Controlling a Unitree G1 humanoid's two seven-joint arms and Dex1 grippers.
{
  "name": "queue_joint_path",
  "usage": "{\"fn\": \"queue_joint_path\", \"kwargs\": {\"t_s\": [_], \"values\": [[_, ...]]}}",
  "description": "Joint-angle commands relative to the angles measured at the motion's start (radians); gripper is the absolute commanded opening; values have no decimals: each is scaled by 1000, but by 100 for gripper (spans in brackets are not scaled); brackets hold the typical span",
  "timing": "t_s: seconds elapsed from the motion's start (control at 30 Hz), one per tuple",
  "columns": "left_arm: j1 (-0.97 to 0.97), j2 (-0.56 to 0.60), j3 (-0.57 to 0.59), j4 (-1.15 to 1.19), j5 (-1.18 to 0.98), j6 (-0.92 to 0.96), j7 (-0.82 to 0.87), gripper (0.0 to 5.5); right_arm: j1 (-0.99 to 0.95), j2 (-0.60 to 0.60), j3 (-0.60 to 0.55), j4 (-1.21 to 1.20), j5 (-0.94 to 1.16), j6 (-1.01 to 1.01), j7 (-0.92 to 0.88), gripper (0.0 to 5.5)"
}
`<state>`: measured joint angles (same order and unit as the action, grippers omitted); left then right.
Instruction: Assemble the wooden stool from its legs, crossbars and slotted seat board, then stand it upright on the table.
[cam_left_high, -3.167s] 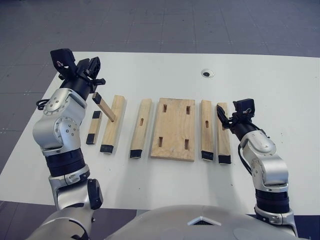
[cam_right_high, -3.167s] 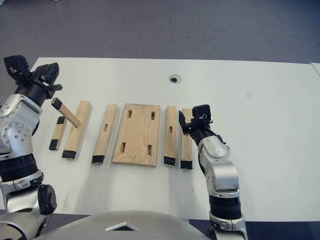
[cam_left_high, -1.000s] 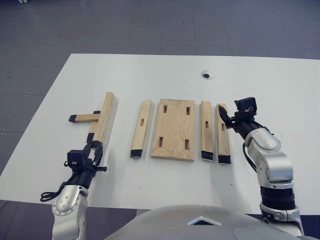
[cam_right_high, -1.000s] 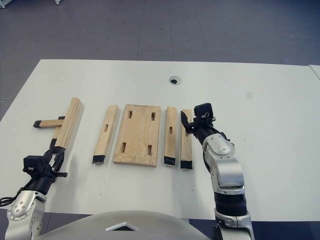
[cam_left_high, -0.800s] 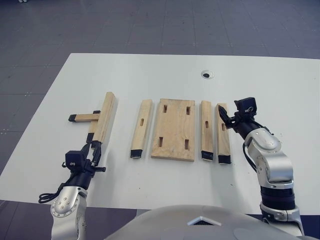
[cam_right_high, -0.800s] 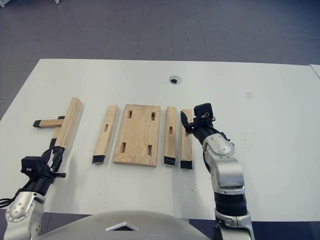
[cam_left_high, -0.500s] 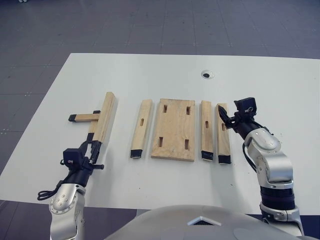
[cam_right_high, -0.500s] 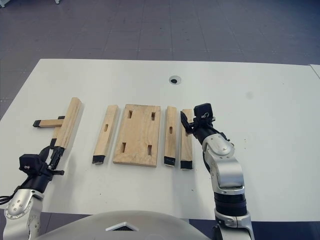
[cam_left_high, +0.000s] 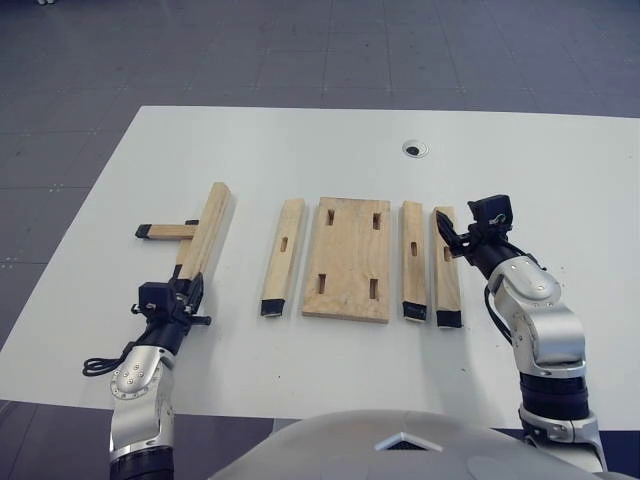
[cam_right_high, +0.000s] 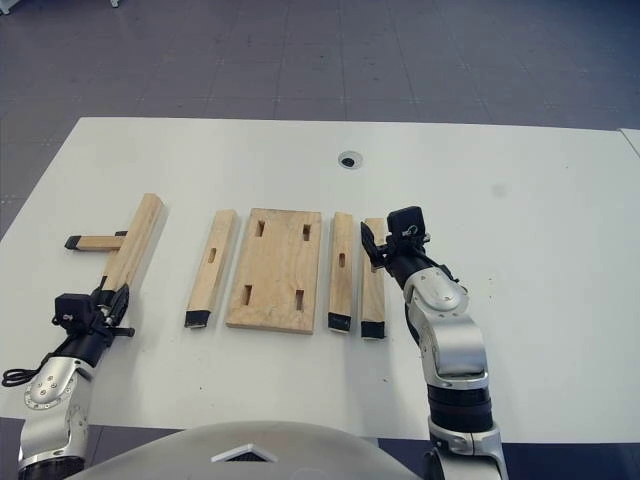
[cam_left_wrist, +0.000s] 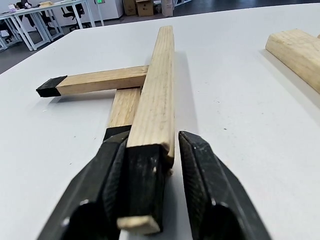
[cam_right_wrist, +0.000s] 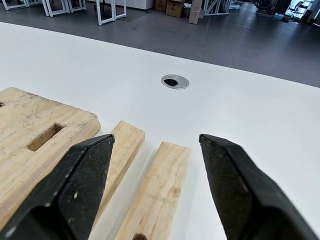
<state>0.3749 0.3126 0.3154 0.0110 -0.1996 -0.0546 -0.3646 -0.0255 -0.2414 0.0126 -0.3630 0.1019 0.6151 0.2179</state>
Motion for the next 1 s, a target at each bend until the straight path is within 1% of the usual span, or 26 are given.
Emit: {"fn": "queue_joint_path", "kwargs": {"t_s": [0.03, 0.07, 0.23, 0.33, 0.4, 0.5, 0.57, 0.63, 0.7, 0.77, 0.8, 0.87, 0.93, 1.0], "values": [[-13, 7, -15, 39, 25, -31, 0, 115, -15, -1, -3, -1, 2, 16, -2, 313], [-17, 8, -18, 52, 33, -43, 2, 106, -17, -1, -3, 0, 2, 16, -2, 313], [-23, 8, -33, 60, 101, -87, 51, 106, -24, 0, -5, 7, 3, 15, -3, 313], [-42, 40, -56, -50, 207, -84, 103, 106, -29, 4, -18, 8, 12, 19, -5, 313], [-110, 71, -73, -165, 279, -51, 127, 106, -50, 20, -51, 17, 41, 37, -10, 313], [-286, 88, -89, -287, 268, 53, 126, 106, -104, 53, -132, 45, 117, 87, -20, 313], [-407, 93, -110, -342, 251, 104, 116, 106, -158, 83, -216, 63, 238, 162, 0, 313], [-509, 80, -152, -361, 221, 132, 89, 106, -227, 115, -328, 75, 462, 311, 46, 313], [-599, 53, -203, -357, 175, 151, 58, 106, -294, 106, -415, 106, 685, 457, 108, 313], [-682, 12, -260, -332, 122, 166, 22, 106, -363, 56, -470, 157, 871, 572, 182, 345], [-718, -9, -287, -312, 93, 167, -1, 106, -411, 36, -501, 196, 948, 605, 198, 359], [-761, -40, -316, -290, 52, 167, -28, 106, -483, 10, -538, 265, 1057, 645, 211, 404], [-789, -67, -336, -276, 16, 170, -47, 106, -531, 3, -541, 322, 1135, 669, 207, 438], [-802, -94, -368, -273, -10, 173, -68, 106, -585, 24, -538, 384, 1218, 683, 174, 485]]}}
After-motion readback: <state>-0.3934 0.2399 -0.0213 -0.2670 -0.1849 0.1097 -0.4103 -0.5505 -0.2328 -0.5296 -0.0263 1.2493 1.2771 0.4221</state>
